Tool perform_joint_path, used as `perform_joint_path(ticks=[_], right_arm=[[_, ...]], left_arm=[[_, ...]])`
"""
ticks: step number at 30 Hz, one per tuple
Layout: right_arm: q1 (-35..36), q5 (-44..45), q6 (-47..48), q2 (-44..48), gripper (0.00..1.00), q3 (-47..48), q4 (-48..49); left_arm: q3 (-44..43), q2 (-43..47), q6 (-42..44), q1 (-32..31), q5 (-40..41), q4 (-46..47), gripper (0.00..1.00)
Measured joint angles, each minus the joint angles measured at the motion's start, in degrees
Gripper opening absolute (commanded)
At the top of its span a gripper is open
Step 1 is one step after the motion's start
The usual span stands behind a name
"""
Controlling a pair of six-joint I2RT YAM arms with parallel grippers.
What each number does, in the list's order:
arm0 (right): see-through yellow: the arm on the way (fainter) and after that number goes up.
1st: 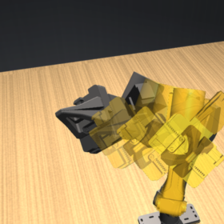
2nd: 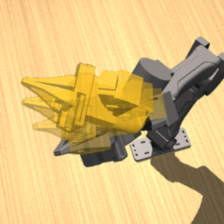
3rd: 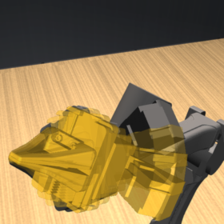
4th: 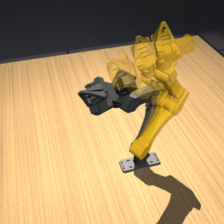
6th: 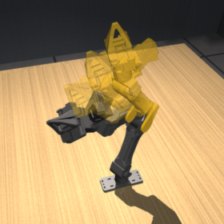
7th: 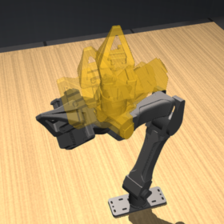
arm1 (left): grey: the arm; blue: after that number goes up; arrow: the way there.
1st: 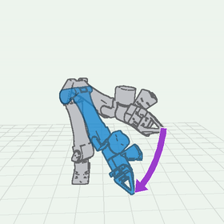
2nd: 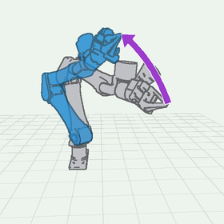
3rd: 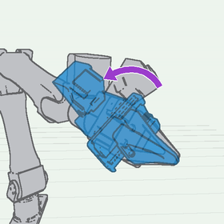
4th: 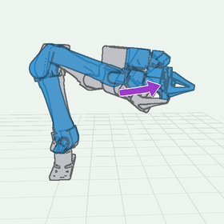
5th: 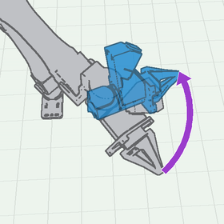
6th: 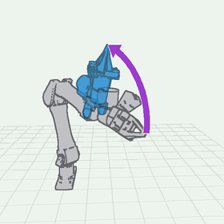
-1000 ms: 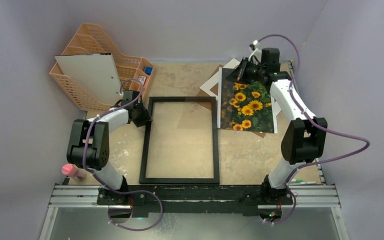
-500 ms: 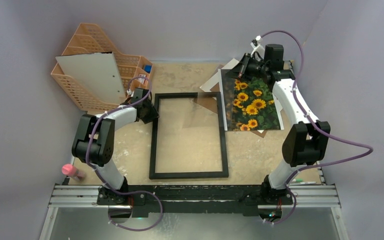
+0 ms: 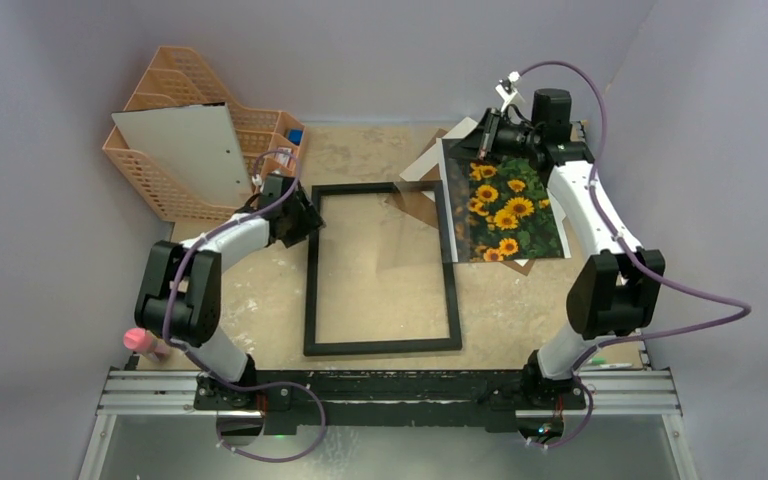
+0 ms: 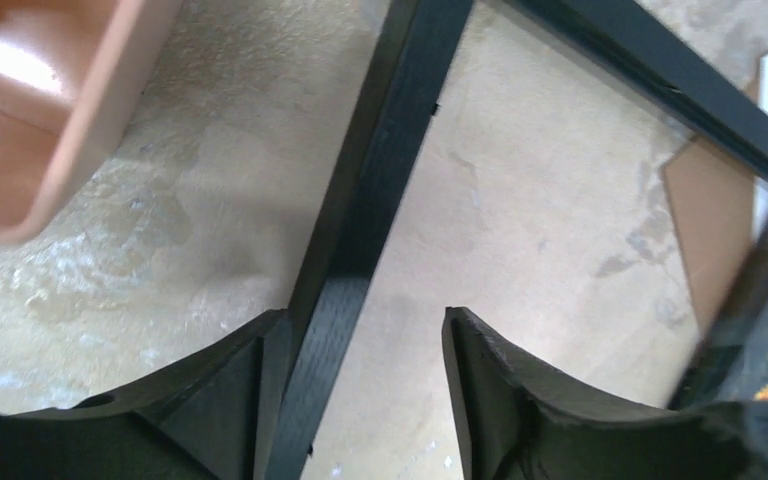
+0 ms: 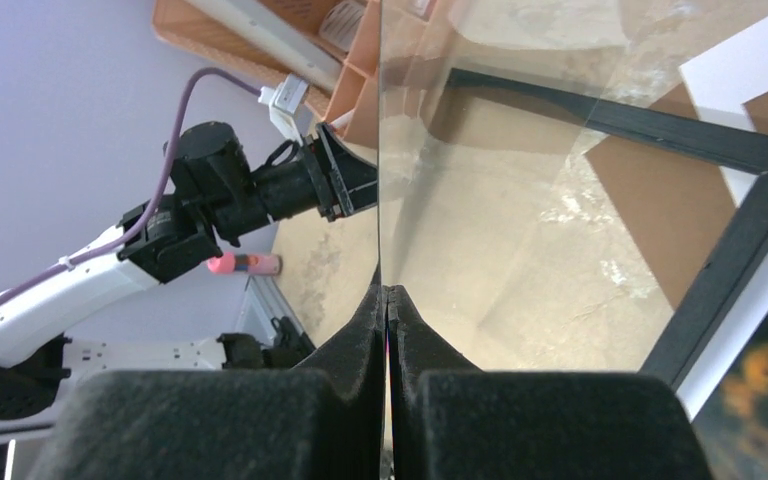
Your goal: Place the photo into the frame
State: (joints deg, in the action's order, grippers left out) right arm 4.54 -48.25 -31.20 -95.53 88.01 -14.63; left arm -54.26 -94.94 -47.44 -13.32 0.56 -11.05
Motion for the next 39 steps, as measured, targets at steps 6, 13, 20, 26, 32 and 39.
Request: perform_joint_path(ticks=[6, 13, 20, 26, 32, 39], right_arm=[[2.08, -3.23, -2.19, 4.76, 0.0, -3.02, 1.68], [15.69, -3.76, -10.82, 5.92, 0.0, -6.75, 9.68], [23.1, -5.99, -27.47, 5.92, 0.0, -9.84, 25.64], [23.47, -5.77, -36.74, 6.8, 0.0, -16.33, 35.15], [23.5, -2.32, -36.22, 5.84, 0.0, -23.76, 33.11], [23.23, 2.84, -31.39, 2.27, 0.0, -31.28, 30.32]], left_arm=[[1.42, 9.31, 0.09, 0.0, 0.66, -3.91, 0.61], [1.64, 22.27, -1.46, -0.2, 14.58, -14.51, 0.61], [1.66, 32.28, -4.13, -0.2, 30.6, -23.58, 0.61], [1.68, 35.19, -4.96, -0.2, 36.13, -27.98, 0.62], [2.62, 36.59, -6.47, -0.2, 38.95, -30.67, 0.64], [4.42, 37.4, -6.67, -0.2, 38.45, -30.45, 0.64]])
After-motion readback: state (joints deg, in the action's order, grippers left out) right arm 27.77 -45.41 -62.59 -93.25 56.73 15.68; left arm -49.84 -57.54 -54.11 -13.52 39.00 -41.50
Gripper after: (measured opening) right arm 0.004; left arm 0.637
